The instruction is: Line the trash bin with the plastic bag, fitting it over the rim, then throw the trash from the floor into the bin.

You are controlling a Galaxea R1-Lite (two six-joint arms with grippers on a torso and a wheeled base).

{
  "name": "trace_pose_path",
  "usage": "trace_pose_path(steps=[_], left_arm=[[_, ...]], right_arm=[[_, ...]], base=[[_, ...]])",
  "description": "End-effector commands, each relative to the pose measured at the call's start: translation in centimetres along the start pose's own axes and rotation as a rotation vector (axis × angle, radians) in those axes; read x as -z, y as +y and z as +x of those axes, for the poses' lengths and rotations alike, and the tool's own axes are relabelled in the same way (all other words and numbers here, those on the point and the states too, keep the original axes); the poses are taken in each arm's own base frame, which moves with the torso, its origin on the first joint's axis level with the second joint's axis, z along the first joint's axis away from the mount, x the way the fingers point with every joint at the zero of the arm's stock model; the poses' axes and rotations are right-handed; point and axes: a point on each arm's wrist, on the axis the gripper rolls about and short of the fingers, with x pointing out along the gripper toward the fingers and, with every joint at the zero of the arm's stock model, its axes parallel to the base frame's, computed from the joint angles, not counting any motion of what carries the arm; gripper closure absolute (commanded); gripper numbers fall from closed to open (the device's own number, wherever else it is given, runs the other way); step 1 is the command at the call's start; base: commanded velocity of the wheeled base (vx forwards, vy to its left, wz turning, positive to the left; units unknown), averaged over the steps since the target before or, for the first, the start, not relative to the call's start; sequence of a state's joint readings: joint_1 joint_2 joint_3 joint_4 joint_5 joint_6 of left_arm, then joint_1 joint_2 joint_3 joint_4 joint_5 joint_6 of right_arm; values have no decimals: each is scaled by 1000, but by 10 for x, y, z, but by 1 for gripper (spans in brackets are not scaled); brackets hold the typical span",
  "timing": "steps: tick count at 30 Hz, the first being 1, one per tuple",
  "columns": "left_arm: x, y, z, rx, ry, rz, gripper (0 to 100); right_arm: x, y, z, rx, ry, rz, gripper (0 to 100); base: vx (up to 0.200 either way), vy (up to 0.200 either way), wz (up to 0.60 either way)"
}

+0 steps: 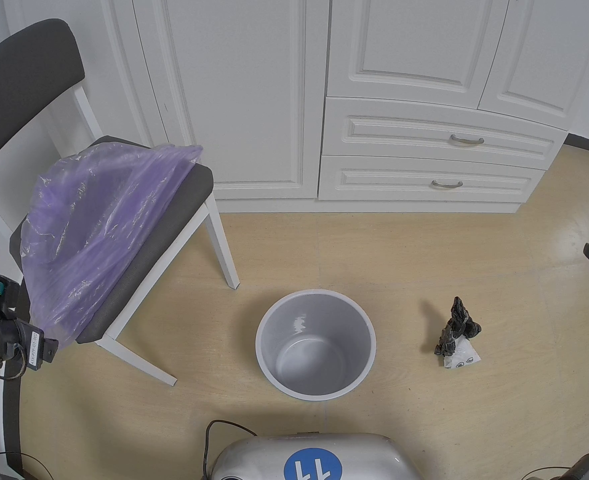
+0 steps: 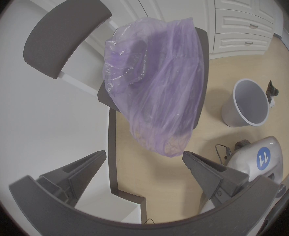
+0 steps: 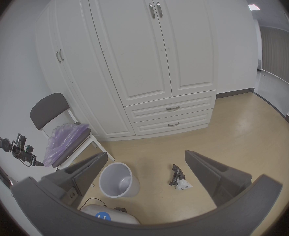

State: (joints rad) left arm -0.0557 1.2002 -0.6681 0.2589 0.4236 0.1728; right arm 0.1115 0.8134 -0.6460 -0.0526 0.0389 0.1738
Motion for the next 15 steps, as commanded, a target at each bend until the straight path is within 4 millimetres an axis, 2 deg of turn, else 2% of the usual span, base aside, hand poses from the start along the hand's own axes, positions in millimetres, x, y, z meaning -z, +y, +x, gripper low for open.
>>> trace_pose_path(steps=[1, 15], left_arm=[[1, 2, 4, -14, 9, -13, 0], [-13, -6, 30, -21, 3, -15, 0]], right_arm=[[1, 0, 1, -4, 5, -1, 0], [0, 0, -1, -8, -11, -1, 0]], base=[[0, 0, 0], [0, 0, 0]])
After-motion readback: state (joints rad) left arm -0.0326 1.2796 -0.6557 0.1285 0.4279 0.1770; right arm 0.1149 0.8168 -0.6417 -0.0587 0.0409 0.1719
